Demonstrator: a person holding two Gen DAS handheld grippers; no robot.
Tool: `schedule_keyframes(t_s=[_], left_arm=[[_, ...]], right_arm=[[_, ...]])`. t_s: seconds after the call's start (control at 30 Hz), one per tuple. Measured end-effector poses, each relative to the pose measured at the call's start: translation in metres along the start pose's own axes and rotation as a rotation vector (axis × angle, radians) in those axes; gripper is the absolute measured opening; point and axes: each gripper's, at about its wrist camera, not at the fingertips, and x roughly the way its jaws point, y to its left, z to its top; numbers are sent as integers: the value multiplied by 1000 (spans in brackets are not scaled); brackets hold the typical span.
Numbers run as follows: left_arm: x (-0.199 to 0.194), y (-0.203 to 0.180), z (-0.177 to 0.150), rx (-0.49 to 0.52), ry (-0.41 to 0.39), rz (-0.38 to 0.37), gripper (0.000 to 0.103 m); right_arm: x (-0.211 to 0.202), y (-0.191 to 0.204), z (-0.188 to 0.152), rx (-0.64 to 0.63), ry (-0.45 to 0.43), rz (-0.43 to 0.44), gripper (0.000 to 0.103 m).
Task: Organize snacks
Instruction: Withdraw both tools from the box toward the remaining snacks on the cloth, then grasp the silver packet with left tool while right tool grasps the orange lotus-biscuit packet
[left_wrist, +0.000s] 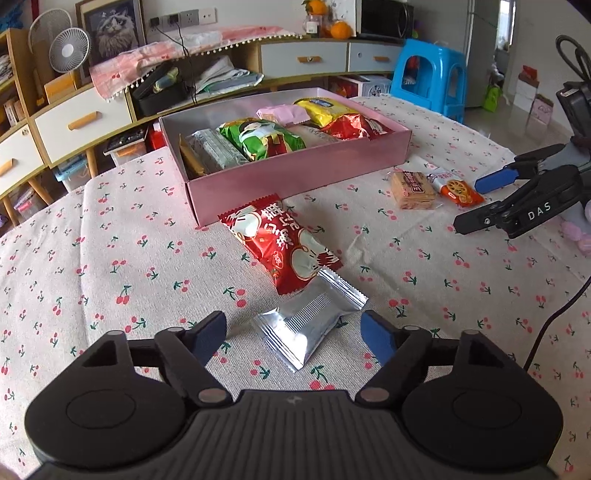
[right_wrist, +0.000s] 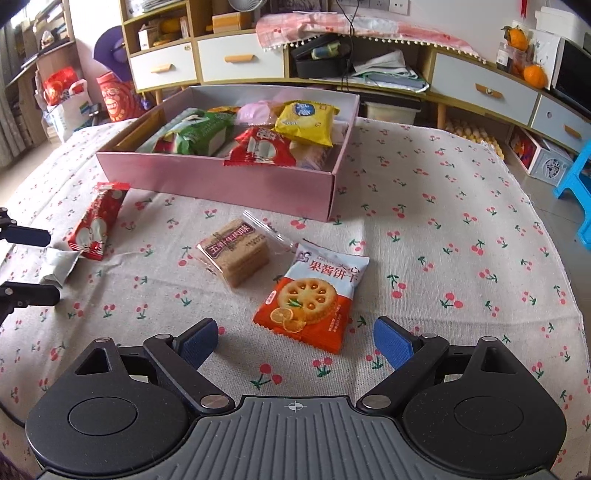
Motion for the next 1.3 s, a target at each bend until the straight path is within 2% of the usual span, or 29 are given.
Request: schedule_keyframes(t_s=[0.1,0.43,0.6,0.7,0.77,0.83,1.17,1.23,1.3], left_arm=[[-3,-2,1,-8,20,-24,67],[-18,-35,-4,21,65,-150,67],[-18,-38,-2,-4,38,-100,78],[-13,-36,1,-41,29,-69,78],[-10,-34,3,-70,29,-55,73],[-7,-33,5,-101,34,-55,63],[-7,-31,6,-156,27,1,45],[-8,-28,6,-182,28,0,40],[-9,-26,6,-202,32,6,36]], right_arm=[[0,-2,0,7,-6,-12,95],[-1,-31,2,80,17,-75,95],[-2,-41,0,104,15,-77,95],[-1,-36,1,88,11,-52,95],[0,-30,2,75,6,-30,95],[1,-24,3,50,4,-27,95],[8,-29,10,33,-20,-45,92],[7,-29,11,27,-22,-42,89],[5,-27,12,18,-23,-29,79]])
